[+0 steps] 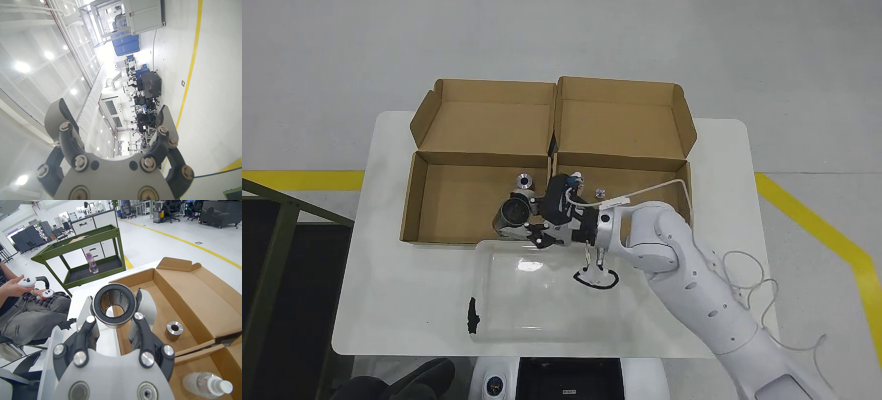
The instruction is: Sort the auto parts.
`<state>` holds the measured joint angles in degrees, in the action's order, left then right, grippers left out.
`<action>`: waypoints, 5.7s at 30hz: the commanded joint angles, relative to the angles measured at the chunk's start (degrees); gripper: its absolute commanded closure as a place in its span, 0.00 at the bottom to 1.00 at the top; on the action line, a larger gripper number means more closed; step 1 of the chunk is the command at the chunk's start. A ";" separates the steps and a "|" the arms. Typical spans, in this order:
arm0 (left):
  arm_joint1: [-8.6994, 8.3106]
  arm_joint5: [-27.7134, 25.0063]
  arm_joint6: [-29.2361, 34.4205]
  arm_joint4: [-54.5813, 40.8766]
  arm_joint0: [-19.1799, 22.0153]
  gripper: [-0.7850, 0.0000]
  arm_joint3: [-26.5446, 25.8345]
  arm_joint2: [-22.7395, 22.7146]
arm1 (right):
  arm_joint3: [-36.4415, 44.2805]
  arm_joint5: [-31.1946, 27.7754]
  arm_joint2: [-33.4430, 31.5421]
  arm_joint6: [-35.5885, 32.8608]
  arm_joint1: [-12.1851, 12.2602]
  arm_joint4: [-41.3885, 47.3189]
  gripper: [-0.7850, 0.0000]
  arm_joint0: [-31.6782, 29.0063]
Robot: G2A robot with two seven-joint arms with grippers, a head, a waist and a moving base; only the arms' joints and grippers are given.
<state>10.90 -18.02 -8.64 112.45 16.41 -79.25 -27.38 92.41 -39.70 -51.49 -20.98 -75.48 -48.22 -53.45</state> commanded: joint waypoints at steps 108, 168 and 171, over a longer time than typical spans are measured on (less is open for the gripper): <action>0.00 0.00 0.00 0.00 0.00 0.00 0.00 0.00 | 9.49 -1.25 -6.77 0.88 -1.09 -24.63 0.30 -3.47; 0.00 0.00 0.00 0.00 0.00 0.00 0.00 0.00 | 17.92 12.98 -46.46 34.66 5.70 -33.11 0.00 -45.18; 0.00 0.00 0.00 0.00 0.00 0.00 0.00 0.00 | 17.92 12.97 -46.46 34.66 5.69 -33.10 0.00 -45.18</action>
<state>10.90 -18.02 -8.64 112.45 16.41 -79.25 -27.38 110.33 -26.73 -97.95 13.68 -69.79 -81.32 -98.62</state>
